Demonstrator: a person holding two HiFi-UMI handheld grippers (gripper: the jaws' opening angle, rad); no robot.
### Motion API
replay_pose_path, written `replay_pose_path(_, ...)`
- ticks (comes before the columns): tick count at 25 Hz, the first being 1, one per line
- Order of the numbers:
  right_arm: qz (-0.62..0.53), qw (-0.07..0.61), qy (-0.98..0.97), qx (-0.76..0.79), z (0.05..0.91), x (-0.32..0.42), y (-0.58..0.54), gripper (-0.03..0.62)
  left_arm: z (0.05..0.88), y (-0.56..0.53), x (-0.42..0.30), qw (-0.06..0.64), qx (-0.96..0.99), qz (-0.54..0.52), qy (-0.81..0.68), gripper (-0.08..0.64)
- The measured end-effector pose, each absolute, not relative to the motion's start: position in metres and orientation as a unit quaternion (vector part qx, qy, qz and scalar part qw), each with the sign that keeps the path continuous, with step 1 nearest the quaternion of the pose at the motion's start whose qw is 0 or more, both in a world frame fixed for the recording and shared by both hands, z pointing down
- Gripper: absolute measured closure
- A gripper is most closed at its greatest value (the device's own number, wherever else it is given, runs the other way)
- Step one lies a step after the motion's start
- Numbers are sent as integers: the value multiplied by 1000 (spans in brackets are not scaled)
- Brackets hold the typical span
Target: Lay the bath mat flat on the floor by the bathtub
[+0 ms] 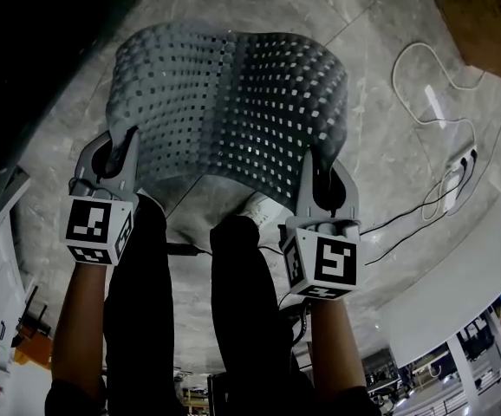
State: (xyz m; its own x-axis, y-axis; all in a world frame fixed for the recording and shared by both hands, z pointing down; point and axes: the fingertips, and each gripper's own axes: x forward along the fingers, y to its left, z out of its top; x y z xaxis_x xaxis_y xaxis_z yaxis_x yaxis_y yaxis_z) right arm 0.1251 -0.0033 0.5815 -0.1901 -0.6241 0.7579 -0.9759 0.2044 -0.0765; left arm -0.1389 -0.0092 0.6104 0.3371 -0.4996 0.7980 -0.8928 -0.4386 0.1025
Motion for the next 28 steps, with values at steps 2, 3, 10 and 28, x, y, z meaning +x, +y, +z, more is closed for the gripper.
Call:
replay_pose_path(2,287,302,-715,561,581,122,-2,548,610,-8,-148,277,768,357,-454,546)
replay_pose_path(3,285,302,-715,562,578,120,-1,548,607,-7,-154,278,767,356,-456,545)
replay_pose_path(10,288,310,-709,564,578,115,16,546,611,9,-180,279,762,364,-457,545)
replay_pose_path(28,306,340,-676,579,641,166,37,543,670,20,-206,293,739,394,-461,542)
